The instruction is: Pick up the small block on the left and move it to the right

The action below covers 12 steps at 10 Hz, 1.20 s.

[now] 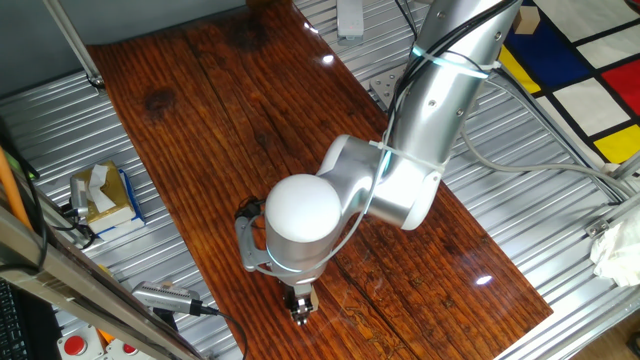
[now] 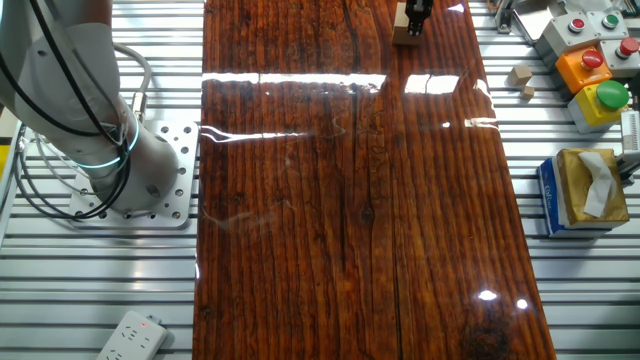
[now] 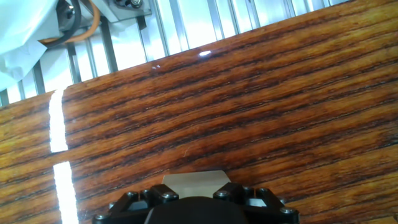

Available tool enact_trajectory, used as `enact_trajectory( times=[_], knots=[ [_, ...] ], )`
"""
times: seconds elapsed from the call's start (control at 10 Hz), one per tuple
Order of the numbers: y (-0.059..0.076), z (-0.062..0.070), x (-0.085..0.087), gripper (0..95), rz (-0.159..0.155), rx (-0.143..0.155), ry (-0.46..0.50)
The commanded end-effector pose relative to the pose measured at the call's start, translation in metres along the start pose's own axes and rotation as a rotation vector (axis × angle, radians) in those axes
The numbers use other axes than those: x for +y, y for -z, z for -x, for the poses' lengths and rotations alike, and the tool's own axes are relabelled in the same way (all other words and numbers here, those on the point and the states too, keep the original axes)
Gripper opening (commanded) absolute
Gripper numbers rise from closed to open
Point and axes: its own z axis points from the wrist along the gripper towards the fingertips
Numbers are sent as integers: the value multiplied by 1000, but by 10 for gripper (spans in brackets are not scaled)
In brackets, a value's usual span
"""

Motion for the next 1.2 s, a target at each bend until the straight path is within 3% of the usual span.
enact_trajectory(
  times=[0.1, 0.5, 0.6, 0.8, 1.2],
  knots=[
    [0, 0, 0, 380, 0, 0, 0],
    [0, 0, 0, 380, 0, 0, 0],
    [17, 6, -3, 950, 36, -82, 90],
    [16, 6, -3, 950, 23, -98, 111],
    [17, 6, -3, 950, 16, -98, 110]
  ],
)
